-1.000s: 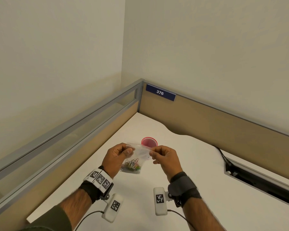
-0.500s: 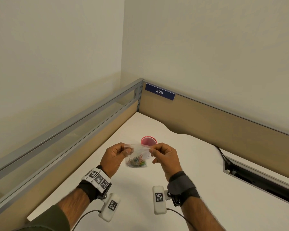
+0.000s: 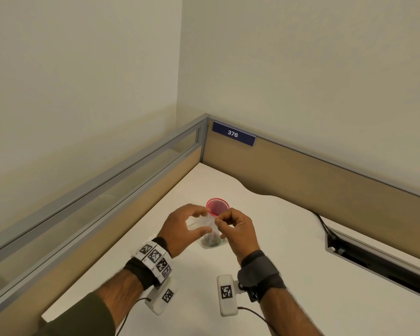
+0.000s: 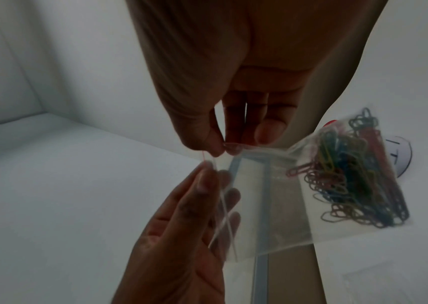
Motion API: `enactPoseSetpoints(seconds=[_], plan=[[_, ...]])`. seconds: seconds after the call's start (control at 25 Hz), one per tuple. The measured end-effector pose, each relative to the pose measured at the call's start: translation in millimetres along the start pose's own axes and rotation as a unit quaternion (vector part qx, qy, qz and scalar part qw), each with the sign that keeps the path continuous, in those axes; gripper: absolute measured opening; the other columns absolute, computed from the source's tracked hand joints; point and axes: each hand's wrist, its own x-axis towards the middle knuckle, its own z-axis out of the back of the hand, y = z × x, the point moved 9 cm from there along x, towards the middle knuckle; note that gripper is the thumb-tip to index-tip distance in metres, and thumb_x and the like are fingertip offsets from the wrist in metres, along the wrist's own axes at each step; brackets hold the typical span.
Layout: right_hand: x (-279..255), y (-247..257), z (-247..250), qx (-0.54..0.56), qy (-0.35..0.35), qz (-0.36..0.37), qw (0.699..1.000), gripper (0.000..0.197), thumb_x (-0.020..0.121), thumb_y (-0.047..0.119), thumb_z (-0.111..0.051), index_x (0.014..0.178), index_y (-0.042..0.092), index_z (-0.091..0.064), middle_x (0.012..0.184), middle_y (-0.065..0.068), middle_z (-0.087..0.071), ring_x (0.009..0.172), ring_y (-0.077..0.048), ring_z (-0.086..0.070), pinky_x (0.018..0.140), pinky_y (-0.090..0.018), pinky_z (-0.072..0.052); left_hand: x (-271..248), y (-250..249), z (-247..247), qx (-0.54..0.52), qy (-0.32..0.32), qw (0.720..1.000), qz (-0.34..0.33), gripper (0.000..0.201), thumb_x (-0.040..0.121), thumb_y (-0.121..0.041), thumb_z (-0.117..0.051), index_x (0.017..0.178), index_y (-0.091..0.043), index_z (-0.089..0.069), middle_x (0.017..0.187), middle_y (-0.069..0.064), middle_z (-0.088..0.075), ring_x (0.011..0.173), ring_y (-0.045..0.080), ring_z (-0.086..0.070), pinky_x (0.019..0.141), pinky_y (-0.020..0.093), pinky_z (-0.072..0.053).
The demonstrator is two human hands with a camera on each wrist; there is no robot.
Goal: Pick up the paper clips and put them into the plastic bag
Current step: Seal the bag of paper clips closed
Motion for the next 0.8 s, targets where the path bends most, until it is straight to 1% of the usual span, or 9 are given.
enactPoseSetpoints(seconds=[0.04,0.12,0.2,0.36,0.52,0.72,0.8], plan=[[0,0,-1,-0.004,0.002,0.003,1.000,0.003,0.082,0.008,-0.067,0.081,0.010,-0.069,0.076,0.000,-0.068,0.072,-0.012,-0.062,0.072,-0.031,-0.058,1,-8,-4,0.028,0.003,1.000,-0.012,0.034,0.078,-0.030,-0.079,0.109,-0.030,-0.065,0.101,-0.022,-0.064,0.098,-0.001,-0.061,0.084,0.019,-0.050],[1,0,-3,-0.011,0.007,0.009,1.000,0.004,0.082,0.008,-0.067,0.080,0.011,-0.069,0.075,0.000,-0.068,0.071,-0.011,-0.062,0.071,-0.030,-0.057,2,-15,-5,0.046,-0.016,0.999,-0.015,0.018,0.082,-0.027,-0.076,0.099,-0.026,-0.069,0.092,-0.019,-0.066,0.091,0.000,-0.061,0.080,0.016,-0.048],[1,1,-3,-0.015,0.012,0.013,1.000,0.005,0.081,0.008,-0.067,0.079,0.011,-0.070,0.074,0.000,-0.068,0.070,-0.011,-0.061,0.070,-0.028,-0.055,5,-16,-3,0.047,-0.027,0.998,-0.008,0.011,0.083,-0.025,-0.074,0.094,-0.023,-0.071,0.088,-0.015,-0.068,0.087,0.002,-0.062,0.077,0.014,-0.047],[-2,-1,-6,-0.011,0.024,0.010,1.000,0.005,0.082,0.007,-0.067,0.079,0.010,-0.069,0.075,-0.001,-0.067,0.069,-0.011,-0.059,0.067,-0.025,-0.052,5,-11,-5,0.061,-0.012,0.998,0.007,0.010,0.083,-0.027,-0.074,0.091,-0.023,-0.071,0.085,-0.016,-0.066,0.085,0.003,-0.062,0.074,0.013,-0.047],[-2,-4,-8,-0.028,0.027,0.007,0.999,0.003,0.083,0.010,-0.068,0.081,0.011,-0.070,0.074,0.002,-0.067,0.070,-0.009,-0.060,0.069,-0.024,-0.054,5,-7,-6,0.068,-0.009,0.998,0.010,0.007,0.082,-0.026,-0.074,0.087,-0.025,-0.070,0.080,-0.018,-0.064,0.083,0.003,-0.061,0.072,0.014,-0.046],[-3,-6,-8,-0.050,0.018,0.005,0.999,0.004,0.082,0.012,-0.068,0.079,0.013,-0.069,0.074,0.000,-0.068,0.069,-0.010,-0.060,0.071,-0.027,-0.056,8,-3,-10,0.088,0.011,0.996,0.006,0.008,0.082,-0.031,-0.072,0.085,-0.024,-0.069,0.081,-0.014,-0.065,0.083,0.008,-0.061,0.075,0.025,-0.051],[-3,-3,-7,-0.052,0.012,0.013,0.998,0.005,0.081,0.010,-0.068,0.077,0.012,-0.068,0.075,-0.002,-0.068,0.069,-0.009,-0.059,0.071,-0.028,-0.055,8,-1,-10,0.086,0.016,0.996,0.006,0.008,0.081,-0.033,-0.072,0.085,-0.026,-0.069,0.081,-0.015,-0.066,0.083,0.006,-0.061,0.076,0.026,-0.050]])
